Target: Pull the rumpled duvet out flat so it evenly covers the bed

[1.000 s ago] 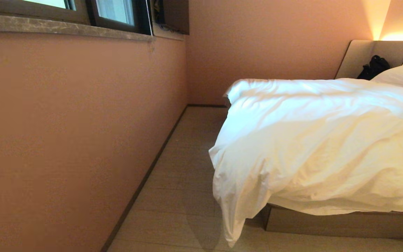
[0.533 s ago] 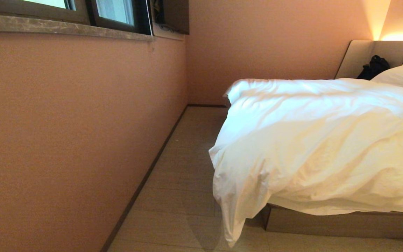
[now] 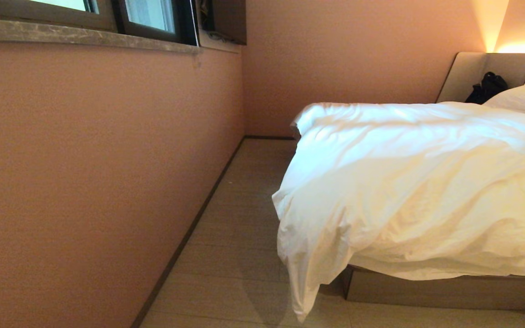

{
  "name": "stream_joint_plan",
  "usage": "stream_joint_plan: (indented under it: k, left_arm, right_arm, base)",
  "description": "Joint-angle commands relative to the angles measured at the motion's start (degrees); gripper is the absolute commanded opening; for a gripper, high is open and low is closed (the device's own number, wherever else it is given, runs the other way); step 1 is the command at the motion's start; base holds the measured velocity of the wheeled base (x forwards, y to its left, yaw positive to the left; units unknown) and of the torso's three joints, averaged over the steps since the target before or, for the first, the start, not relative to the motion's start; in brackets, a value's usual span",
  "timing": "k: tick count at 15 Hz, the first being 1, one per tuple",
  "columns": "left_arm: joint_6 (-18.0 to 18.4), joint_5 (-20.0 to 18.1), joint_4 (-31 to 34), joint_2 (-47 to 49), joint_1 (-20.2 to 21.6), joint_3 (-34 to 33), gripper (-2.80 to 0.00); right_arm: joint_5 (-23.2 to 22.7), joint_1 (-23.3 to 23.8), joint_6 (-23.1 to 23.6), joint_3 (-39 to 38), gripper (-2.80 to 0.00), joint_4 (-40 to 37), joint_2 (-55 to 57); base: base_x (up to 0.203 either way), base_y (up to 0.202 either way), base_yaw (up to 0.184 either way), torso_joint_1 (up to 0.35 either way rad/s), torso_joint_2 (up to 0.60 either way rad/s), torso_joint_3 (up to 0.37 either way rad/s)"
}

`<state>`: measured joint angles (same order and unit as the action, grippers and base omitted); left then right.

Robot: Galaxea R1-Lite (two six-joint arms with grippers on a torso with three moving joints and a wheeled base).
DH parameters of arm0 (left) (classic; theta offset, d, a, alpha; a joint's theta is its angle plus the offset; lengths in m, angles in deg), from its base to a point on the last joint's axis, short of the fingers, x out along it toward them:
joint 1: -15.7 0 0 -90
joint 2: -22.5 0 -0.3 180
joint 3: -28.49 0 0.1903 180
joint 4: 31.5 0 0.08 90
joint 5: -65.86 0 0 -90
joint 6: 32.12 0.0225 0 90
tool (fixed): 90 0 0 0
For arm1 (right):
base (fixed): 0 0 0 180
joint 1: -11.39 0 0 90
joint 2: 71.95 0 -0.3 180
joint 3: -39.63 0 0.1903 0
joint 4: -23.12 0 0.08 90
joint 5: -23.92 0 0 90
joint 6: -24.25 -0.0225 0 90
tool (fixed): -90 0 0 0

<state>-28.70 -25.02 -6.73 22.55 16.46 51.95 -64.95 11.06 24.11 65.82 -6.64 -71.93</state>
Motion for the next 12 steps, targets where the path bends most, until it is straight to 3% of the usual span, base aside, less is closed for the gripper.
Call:
stream_joint_plan:
  k: [1,12]
  left_arm:
    - [0.0,0.0,0.0,0.0,0.0,0.0,-2.8]
    - [0.0,0.0,0.0,0.0,0.0,0.0,-2.8]
  right_arm:
    - [0.0,0.0,0.0,0.0,-2.8,0.0,0.0]
    - [0.0,0.0,-0.4,0.0,-2.8,-0.1,0.0]
  base:
    - [0.0,0.0,0.0,0.0,0.0,0.0]
    - [0.0,0.0,0.0,0.0,0.0,0.0]
